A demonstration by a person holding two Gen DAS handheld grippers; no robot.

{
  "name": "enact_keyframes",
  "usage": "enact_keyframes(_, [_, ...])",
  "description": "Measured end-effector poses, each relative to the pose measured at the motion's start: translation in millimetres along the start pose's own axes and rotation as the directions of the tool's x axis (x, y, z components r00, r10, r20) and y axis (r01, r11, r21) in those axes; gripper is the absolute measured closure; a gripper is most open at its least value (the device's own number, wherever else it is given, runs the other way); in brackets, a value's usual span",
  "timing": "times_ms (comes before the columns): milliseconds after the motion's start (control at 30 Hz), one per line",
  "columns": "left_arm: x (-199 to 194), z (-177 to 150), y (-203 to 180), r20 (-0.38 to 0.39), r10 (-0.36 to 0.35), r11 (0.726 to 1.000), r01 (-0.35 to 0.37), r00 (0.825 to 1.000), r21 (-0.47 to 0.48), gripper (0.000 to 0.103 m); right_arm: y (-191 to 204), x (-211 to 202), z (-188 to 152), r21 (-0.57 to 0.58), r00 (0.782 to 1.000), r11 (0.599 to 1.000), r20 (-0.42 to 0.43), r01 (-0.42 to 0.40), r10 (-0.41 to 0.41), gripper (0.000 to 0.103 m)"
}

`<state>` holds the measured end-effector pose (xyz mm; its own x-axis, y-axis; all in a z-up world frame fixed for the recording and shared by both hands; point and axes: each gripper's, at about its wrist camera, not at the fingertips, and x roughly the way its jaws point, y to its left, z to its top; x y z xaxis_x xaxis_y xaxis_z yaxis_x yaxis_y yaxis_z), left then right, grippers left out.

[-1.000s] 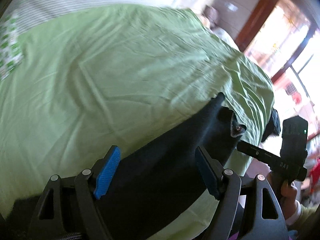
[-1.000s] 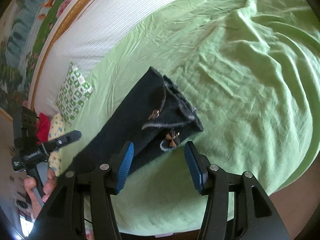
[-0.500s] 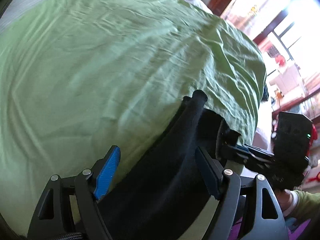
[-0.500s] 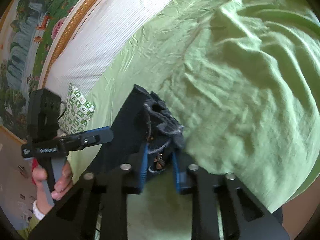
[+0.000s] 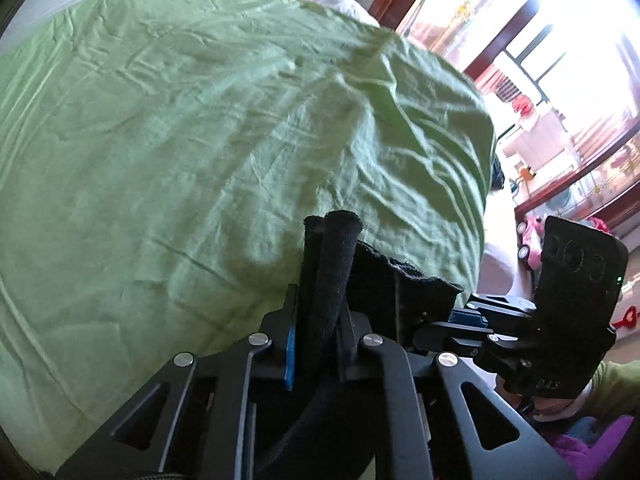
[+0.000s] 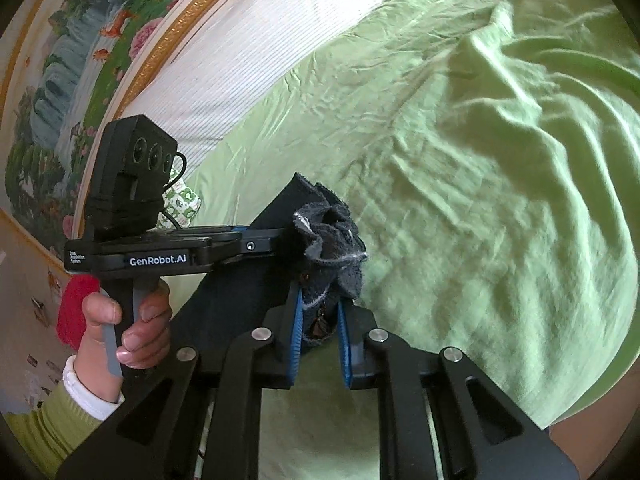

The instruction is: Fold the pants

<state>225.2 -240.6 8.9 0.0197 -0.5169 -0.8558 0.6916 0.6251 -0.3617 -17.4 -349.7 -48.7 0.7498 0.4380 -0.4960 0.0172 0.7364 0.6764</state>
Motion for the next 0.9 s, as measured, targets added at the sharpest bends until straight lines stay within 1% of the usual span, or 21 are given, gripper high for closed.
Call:
enact_keyframes(167, [-33.8,-8.1,-4.9,0.084,-0.014,1.0,0.014,0.996,-0.004,0.091,21.8,-9.7,6.3,-0.067,0.999,0.997,0.029,-0.037,0.039,0.087])
enact_keyframes(367, [-76.4,-24.9,-3.4,0.172,-0.018,0.999,0.023,0.985,-0.029,0.091,57.4,-17.6,12.3,-0.162,0.99,0.979,0.035,-0.126,0.133,0.087])
enact_keyframes(467, [-96.8,-37.5,-2.4,0.216,-0.013,0.999,0.023,0.976,-0.044,0.091,74.0,-16.3,10.9,-0.195,0.983,0.965,0.02,-0.173,0.18,0.087])
enact_keyframes(633, [-125.8,-63.1,4.6,0.28,-0.012,0.996,0.036,0.96,-0.08,0.091,106.0,-10.2,2.2,-0.268,0.968,0.931,-0.033,-0.249,0.249,0.087])
enact_keyframes(733, [-136.5,-77.8,11.2,0.309,-0.008,0.993,0.044,0.951,-0.11,0.091,122.1,-2.4,-3.2,-0.29,0.96,0.916,-0.063,-0.278,0.272,0.087])
enact_keyframes(900, [-148.1,-100.3,23.3,0.346,-0.005,0.985,0.063,0.938,-0.159,0.091,136.1,10.8,-13.2,-0.306,0.95,0.899,-0.112,-0.312,0.292,0.087])
